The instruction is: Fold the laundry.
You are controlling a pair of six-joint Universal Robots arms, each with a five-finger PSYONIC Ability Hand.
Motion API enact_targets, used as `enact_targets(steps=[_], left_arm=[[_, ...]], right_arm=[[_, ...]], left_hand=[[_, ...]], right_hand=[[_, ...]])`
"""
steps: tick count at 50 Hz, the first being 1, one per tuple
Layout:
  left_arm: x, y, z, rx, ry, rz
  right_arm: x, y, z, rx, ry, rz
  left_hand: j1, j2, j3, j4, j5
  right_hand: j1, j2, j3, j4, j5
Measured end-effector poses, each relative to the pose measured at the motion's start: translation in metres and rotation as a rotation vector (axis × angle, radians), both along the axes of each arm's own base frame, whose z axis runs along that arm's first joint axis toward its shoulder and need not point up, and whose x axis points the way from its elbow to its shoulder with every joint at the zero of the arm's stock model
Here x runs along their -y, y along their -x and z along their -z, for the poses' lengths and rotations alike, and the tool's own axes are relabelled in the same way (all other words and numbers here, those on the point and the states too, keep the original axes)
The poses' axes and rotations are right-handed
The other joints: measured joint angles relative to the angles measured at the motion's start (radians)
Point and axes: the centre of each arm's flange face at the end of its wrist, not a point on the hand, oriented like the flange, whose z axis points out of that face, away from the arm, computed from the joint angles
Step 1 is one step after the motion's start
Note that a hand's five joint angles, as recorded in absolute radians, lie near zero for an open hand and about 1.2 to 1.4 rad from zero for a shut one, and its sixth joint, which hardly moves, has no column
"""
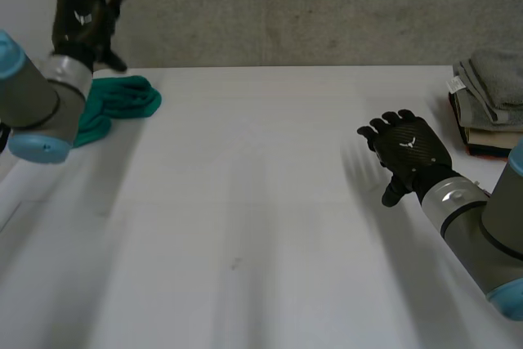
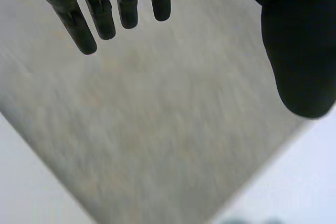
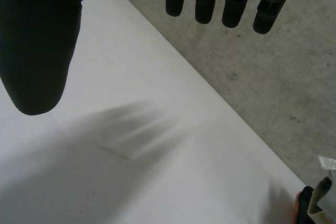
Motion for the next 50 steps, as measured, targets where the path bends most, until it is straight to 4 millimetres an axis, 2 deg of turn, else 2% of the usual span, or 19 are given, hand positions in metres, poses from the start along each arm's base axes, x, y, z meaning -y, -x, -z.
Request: enact_targets(steps=[2,3,6,7,8,10,13,18,24,28,30,31,32,33,36,39,42,47,50], left_arm=[[0.008,-0.007,0.019,0.055,-0.037,-0.029],[0.016,-0.017,0.040,0.123,-0.076,-0.063],[0.030,-0.035,0.075,0.247,-0.126,-0.115],[0.032,-0.037,0.079,0.263,-0.131,-0.121],[0.038,-0.047,0.095,0.324,-0.145,-0.144],[0.046,-0.058,0.114,0.390,-0.152,-0.167],[0.055,-0.067,0.132,0.442,-0.142,-0.188],[0.068,-0.077,0.149,0.462,-0.114,-0.211],[0.078,-0.084,0.158,0.451,-0.073,-0.221],[0.083,-0.084,0.160,0.446,-0.040,-0.205],[0.084,-0.084,0.161,0.445,-0.024,-0.195],[0.085,-0.083,0.162,0.445,-0.017,-0.188],[0.086,-0.083,0.162,0.445,-0.010,-0.182],[0.086,-0.082,0.163,0.445,-0.006,-0.177],[0.086,-0.079,0.164,0.446,0.003,-0.161],[0.083,-0.072,0.161,0.438,0.003,-0.147],[0.076,-0.056,0.140,0.404,0.012,-0.124],[0.048,-0.024,0.068,0.248,0.046,-0.063],[0.022,-0.008,0.013,0.096,0.097,-0.007]], right_arm=[[0.000,0.000,0.000,0.000,-0.001,-0.001],[0.000,0.000,0.001,0.000,-0.001,-0.002],[0.000,-0.001,0.001,-0.001,0.000,-0.003],[0.000,-0.001,0.001,-0.001,0.000,-0.003],[0.001,-0.001,0.001,-0.001,0.001,-0.003],[0.001,-0.001,0.001,-0.001,0.001,-0.003],[0.002,-0.001,0.001,-0.002,0.000,-0.002],[0.003,-0.001,0.003,-0.003,-0.001,-0.001],[0.004,-0.001,0.004,-0.003,0.001,0.000],[0.005,-0.001,0.005,-0.003,0.003,0.001],[0.005,-0.001,0.006,-0.003,0.003,0.002],[0.005,-0.001,0.006,-0.003,0.003,0.002],[0.005,-0.001,0.006,-0.003,0.003,0.002],[0.005,-0.001,0.006,-0.003,0.003,0.002],[0.005,-0.001,0.007,-0.003,0.003,0.003],[0.005,-0.001,0.007,-0.003,0.003,0.003],[0.005,-0.001,0.007,-0.003,0.002,0.003],[0.005,-0.001,0.007,-0.004,0.001,0.003],[0.004,-0.001,0.006,-0.004,0.002,0.002]], left_hand=[[0.000,0.000,0.000,0.000,0.000],[0.000,0.000,0.000,0.000,0.000],[0.000,0.000,0.000,0.000,0.000],[0.000,0.000,0.000,0.000,0.000],[0.001,0.000,0.000,0.000,0.000],[0.003,0.000,0.000,0.000,0.000],[0.003,0.000,0.000,0.000,0.000],[0.012,0.007,0.005,0.006,0.003],[0.169,0.128,0.126,0.140,0.121],[0.398,0.351,0.340,0.351,0.327],[0.606,0.552,0.549,0.559,0.530],[0.781,0.721,0.717,0.711,0.679],[0.833,0.772,0.766,0.762,0.730],[0.984,0.928,0.913,0.927,0.895],[0.991,0.985,0.980,0.996,0.931],[0.991,0.986,0.980,0.996,0.931],[0.991,0.987,0.980,0.996,0.931],[0.991,0.989,0.983,0.999,0.931],[0.991,0.990,0.984,1.000,0.931]], right_hand=[[0.000,0.000,0.000,0.000,0.000],[0.000,0.000,0.000,0.000,0.000],[0.000,0.000,0.000,0.000,0.000],[0.000,0.000,0.000,0.000,0.000],[0.000,0.000,0.000,0.000,0.000],[0.000,0.000,0.000,0.000,0.000],[0.000,0.000,0.000,0.000,0.000],[0.000,0.000,0.000,0.000,0.000],[0.000,0.000,0.000,0.000,0.000],[0.000,0.000,0.000,0.000,0.000],[0.000,0.000,0.000,0.000,0.000],[0.000,0.000,0.000,0.000,0.000],[0.000,0.000,0.000,0.000,0.000],[0.000,0.000,0.000,0.000,0.000],[0.000,0.000,0.000,0.000,0.000],[0.000,0.000,0.000,0.000,0.000],[0.000,0.000,0.000,0.000,0.000],[0.000,0.000,0.000,0.000,0.000],[0.000,0.000,0.000,0.000,0.000]])
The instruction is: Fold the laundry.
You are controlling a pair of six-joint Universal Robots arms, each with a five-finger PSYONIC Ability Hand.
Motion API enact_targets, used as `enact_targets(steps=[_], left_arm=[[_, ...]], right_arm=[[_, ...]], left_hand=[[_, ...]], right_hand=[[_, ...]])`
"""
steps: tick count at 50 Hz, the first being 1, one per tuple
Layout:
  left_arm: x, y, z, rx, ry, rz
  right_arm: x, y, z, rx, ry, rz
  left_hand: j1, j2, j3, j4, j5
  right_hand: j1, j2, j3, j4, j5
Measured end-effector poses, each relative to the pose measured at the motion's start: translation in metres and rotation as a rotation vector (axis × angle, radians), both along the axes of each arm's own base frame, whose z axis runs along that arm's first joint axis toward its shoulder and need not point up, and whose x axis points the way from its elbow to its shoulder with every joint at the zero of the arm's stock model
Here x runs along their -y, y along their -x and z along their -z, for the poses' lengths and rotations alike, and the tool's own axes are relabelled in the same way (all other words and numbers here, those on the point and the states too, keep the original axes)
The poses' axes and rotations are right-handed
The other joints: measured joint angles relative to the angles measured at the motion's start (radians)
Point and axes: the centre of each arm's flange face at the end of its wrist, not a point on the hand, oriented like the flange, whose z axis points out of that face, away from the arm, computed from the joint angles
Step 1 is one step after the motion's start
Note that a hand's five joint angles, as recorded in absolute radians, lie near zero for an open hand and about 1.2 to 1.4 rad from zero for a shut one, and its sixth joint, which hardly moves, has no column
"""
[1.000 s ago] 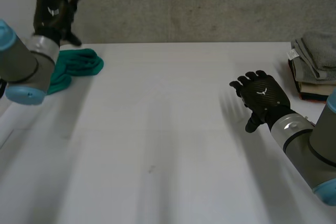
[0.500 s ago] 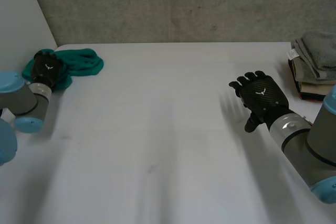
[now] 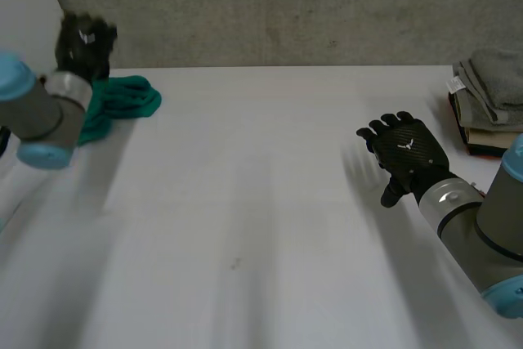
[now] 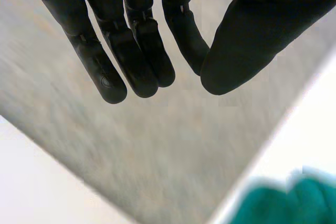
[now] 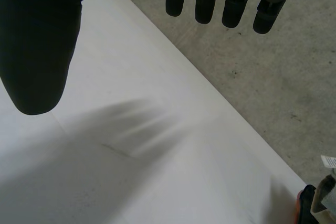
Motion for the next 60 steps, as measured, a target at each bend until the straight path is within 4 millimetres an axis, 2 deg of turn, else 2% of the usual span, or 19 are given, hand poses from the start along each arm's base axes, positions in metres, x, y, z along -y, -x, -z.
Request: enact_targets(steps=[3,4,5,6,7,9,10,11,17,21,26,40,56,58,59,60], left_arm=[[-0.016,0.006,-0.032,-0.113,0.035,0.050],[-0.017,0.006,-0.034,-0.133,0.036,0.058],[-0.018,0.006,-0.035,-0.148,0.033,0.063],[-0.017,0.005,-0.032,-0.155,0.027,0.062],[-0.015,0.003,-0.027,-0.150,0.017,0.056],[-0.008,-0.004,-0.012,-0.115,-0.011,0.026],[-0.004,-0.009,-0.002,-0.084,-0.029,0.005],[-0.002,-0.012,0.004,-0.064,-0.038,-0.009],[0.023,-0.056,0.069,0.179,-0.120,-0.153],[0.034,-0.079,0.096,0.267,-0.145,-0.200],[0.044,-0.089,0.116,0.300,-0.150,-0.195],[0.052,-0.082,0.142,0.302,-0.138,-0.090],[0.066,-0.082,0.158,0.305,-0.098,-0.092],[0.067,-0.082,0.160,0.305,-0.094,-0.093],[0.068,-0.082,0.161,0.305,-0.089,-0.094],[0.069,-0.082,0.161,0.306,-0.087,-0.094]], right_arm=[[-0.001,0.000,0.000,0.000,0.000,-0.001],[-0.001,0.000,0.000,0.000,0.000,-0.001],[-0.001,0.000,-0.001,0.000,0.000,-0.002],[-0.001,0.000,-0.001,0.000,0.000,-0.002],[-0.001,0.000,-0.001,0.000,0.000,-0.002],[-0.002,0.000,0.000,0.000,-0.001,-0.002],[-0.002,0.000,0.000,0.000,-0.001,-0.002],[-0.002,0.000,0.000,0.000,-0.001,-0.003],[-0.001,-0.001,0.000,-0.001,-0.001,-0.004],[-0.001,-0.001,0.001,-0.006,-0.001,-0.007],[-0.001,-0.001,0.003,-0.030,0.009,-0.010],[0.002,-0.001,0.013,-0.067,-0.001,-0.016],[0.003,-0.001,0.015,-0.067,-0.007,-0.016],[0.003,-0.001,0.015,-0.068,-0.008,-0.016],[0.003,-0.001,0.016,-0.068,-0.009,-0.016],[0.003,-0.001,0.016,-0.068,-0.009,-0.016]], left_hand=[[-0.039,-0.047,-0.047,-0.036,-0.027],[-0.039,-0.047,-0.047,-0.036,-0.027],[-0.171,-0.175,-0.174,-0.177,-0.159],[-0.420,-0.392,-0.365,-0.371,-0.349],[-0.766,-0.670,-0.659,-0.672,-0.648],[-0.959,-0.910,-0.899,-0.907,-0.866],[-0.978,-0.949,-0.942,-0.952,-0.907],[-0.978,-0.968,-0.962,-0.976,-0.929],[-0.975,-0.971,-0.966,-0.982,-0.931],[-0.975,-0.970,-0.965,-0.980,-0.928],[-0.942,-0.955,-0.952,-0.961,-0.920],[-0.849,-0.875,-0.874,-0.879,-0.823],[-0.769,-0.794,-0.788,-0.793,-0.740],[-0.736,-0.760,-0.760,-0.766,-0.715],[-0.590,-0.632,-0.635,-0.639,-0.595],[-0.566,-0.618,-0.613,-0.617,-0.574]], right_hand=[[0.000,0.000,0.000,0.000,0.000],[0.000,0.000,0.000,0.000,0.000],[0.000,0.000,0.000,0.000,0.000],[0.000,0.000,0.000,0.000,0.000],[0.000,0.000,0.000,0.000,0.000],[0.000,0.000,0.000,0.000,0.000],[0.000,0.000,0.000,0.000,0.000],[0.000,0.000,0.000,0.000,0.000],[0.000,0.000,0.000,0.000,0.000],[0.000,0.000,0.000,0.000,0.000],[0.000,0.000,0.000,0.000,0.000],[0.000,0.000,0.000,0.000,0.000],[0.000,0.000,0.000,0.000,0.000],[0.000,0.000,0.000,0.000,0.000],[0.000,0.000,0.000,0.000,0.000],[0.000,0.000,0.000,0.000,0.000]])
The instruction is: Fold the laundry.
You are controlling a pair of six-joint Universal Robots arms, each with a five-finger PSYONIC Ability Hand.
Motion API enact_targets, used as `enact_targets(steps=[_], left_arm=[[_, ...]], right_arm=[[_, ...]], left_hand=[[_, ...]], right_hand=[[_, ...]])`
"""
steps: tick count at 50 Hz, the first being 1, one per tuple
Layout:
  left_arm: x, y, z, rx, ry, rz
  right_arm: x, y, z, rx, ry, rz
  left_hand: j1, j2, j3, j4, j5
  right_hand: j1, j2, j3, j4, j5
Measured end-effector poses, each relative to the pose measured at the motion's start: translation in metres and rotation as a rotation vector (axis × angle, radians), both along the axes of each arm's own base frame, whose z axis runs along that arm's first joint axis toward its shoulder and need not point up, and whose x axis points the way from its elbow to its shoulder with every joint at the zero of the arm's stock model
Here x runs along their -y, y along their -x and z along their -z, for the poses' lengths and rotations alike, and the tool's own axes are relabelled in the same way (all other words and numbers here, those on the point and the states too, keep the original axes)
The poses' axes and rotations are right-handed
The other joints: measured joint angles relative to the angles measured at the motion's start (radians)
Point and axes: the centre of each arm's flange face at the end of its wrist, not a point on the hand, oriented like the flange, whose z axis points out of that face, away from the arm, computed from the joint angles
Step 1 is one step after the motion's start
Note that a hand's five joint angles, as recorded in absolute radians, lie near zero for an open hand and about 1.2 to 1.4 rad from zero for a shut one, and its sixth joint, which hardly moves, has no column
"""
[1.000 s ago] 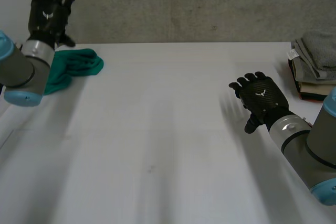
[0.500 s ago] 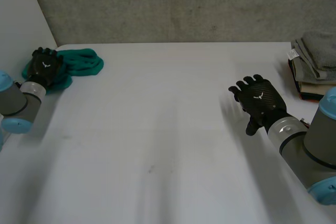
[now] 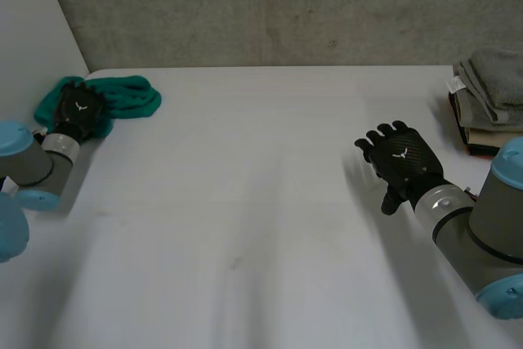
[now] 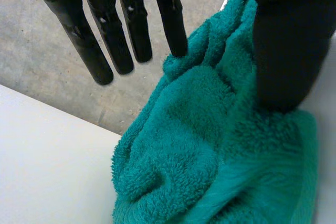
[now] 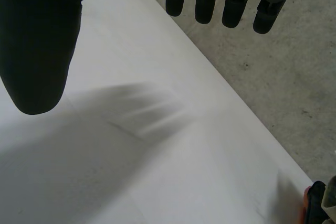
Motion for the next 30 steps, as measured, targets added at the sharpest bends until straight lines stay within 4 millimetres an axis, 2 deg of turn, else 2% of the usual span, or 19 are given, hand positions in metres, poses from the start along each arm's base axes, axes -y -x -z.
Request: enact_targets(steps=[2,3,4,6,16,25,27,30], left_arm=[[0.001,0.000,0.001,0.001,0.007,-0.001],[0.002,0.000,0.001,0.001,0.010,-0.001],[0.002,0.000,0.000,0.001,0.015,-0.002],[0.003,0.000,-0.001,0.001,0.021,-0.003],[0.005,0.003,-0.009,0.000,0.058,-0.006],[0.001,0.008,-0.008,-0.010,0.038,-0.025],[-0.002,0.012,-0.013,-0.021,0.026,-0.036],[-0.013,0.029,-0.041,-0.073,0.012,-0.043]], right_arm=[[0.000,0.000,0.001,-0.001,-0.002,0.000],[0.000,0.000,0.001,-0.002,-0.002,0.000],[0.000,0.000,0.002,-0.002,-0.003,0.000],[0.000,0.000,0.002,-0.004,-0.004,0.000],[-0.001,-0.001,0.004,-0.008,-0.008,-0.003],[-0.001,-0.001,0.003,-0.007,-0.007,-0.003],[-0.001,-0.001,0.003,-0.007,-0.006,-0.002],[0.000,0.000,0.002,-0.005,-0.003,0.000]], left_hand=[[0.281,0.262,0.258,0.258,0.251],[0.281,0.262,0.258,0.258,0.251],[0.505,0.500,0.483,0.485,0.475],[0.544,0.590,0.580,0.584,0.558],[0.544,0.614,0.609,0.613,0.561],[0.544,0.616,0.612,0.617,0.561],[0.544,0.616,0.612,0.617,0.561],[0.544,0.618,0.613,0.617,0.561]], right_hand=[[0.000,0.000,0.000,0.000,0.000],[0.000,0.000,0.000,0.000,0.000],[0.000,0.000,0.000,0.000,0.000],[0.000,0.000,0.000,0.000,0.000],[0.000,0.000,0.000,0.000,0.000],[0.000,0.000,0.000,0.000,0.000],[0.000,0.000,0.000,0.000,0.000],[0.000,0.000,0.000,0.000,0.000]])
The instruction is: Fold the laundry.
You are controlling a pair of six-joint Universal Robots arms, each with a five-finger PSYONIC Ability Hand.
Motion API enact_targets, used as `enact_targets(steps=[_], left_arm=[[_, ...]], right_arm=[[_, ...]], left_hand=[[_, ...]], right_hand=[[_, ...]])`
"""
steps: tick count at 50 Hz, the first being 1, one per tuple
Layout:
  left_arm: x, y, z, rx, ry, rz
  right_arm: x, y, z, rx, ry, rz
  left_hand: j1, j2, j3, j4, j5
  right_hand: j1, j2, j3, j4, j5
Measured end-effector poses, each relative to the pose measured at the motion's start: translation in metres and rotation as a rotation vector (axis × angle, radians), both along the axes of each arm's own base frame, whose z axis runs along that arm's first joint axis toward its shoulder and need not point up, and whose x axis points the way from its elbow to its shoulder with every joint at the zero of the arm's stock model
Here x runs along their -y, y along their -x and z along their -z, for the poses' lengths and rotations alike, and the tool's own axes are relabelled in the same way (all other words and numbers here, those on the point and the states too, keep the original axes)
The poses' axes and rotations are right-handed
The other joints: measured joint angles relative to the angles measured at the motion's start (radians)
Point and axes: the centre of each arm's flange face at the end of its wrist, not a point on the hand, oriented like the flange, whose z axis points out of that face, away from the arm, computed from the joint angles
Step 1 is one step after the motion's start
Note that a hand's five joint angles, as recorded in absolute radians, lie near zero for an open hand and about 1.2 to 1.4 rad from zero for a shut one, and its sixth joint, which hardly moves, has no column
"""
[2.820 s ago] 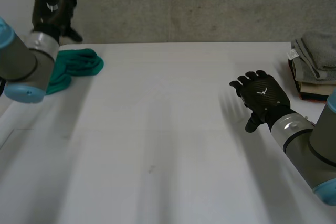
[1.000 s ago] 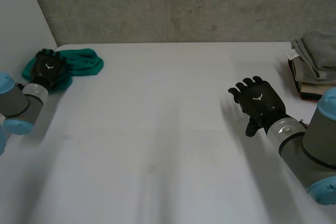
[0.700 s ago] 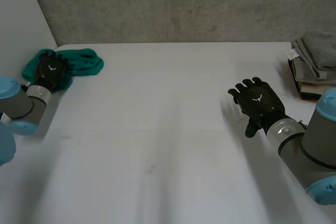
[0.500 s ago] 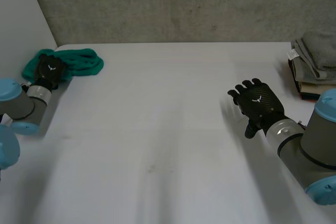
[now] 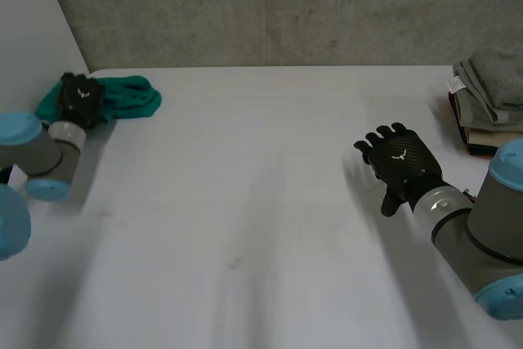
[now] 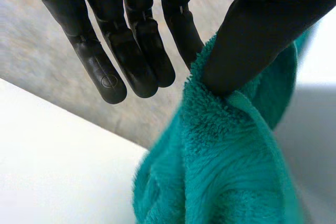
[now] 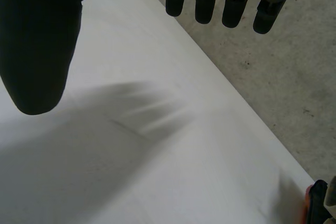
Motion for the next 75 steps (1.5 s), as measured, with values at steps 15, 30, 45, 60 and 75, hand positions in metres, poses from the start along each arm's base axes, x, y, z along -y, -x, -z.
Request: enact_targets(steps=[15,30,45,60,75], left_arm=[[-0.190,0.137,-0.207,-0.444,0.021,0.406],[-0.375,0.231,-0.089,-0.353,-0.458,0.712],[-0.322,0.195,-0.149,-0.436,-0.232,0.556],[-0.170,0.103,-0.105,-0.233,-0.167,0.219],[-0.114,0.099,-0.009,-0.172,-0.382,0.200]], right_arm=[[0.007,0.007,-0.010,0.017,0.022,0.057],[0.027,0.028,-0.023,0.068,0.040,0.151],[0.019,0.027,-0.019,0.061,-0.020,0.147],[-0.062,-0.026,-0.027,0.095,-0.259,-0.046],[-0.087,-0.069,0.010,0.095,-0.217,-0.204]], left_hand=[[0.000,0.001,0.001,0.001,0.000],[-0.317,-0.320,-0.294,-0.301,-0.263],[-0.755,-0.812,-0.810,-0.827,-0.776],[-0.755,-0.814,-0.810,-0.827,-0.776],[-0.749,-0.798,-0.792,-0.804,-0.731]], right_hand=[[0.000,0.000,0.000,0.000,0.000],[0.000,0.000,0.000,0.000,0.000],[0.000,0.000,0.000,0.000,0.000],[0.000,0.000,0.000,0.000,0.000],[0.000,0.000,0.000,0.000,0.000]])
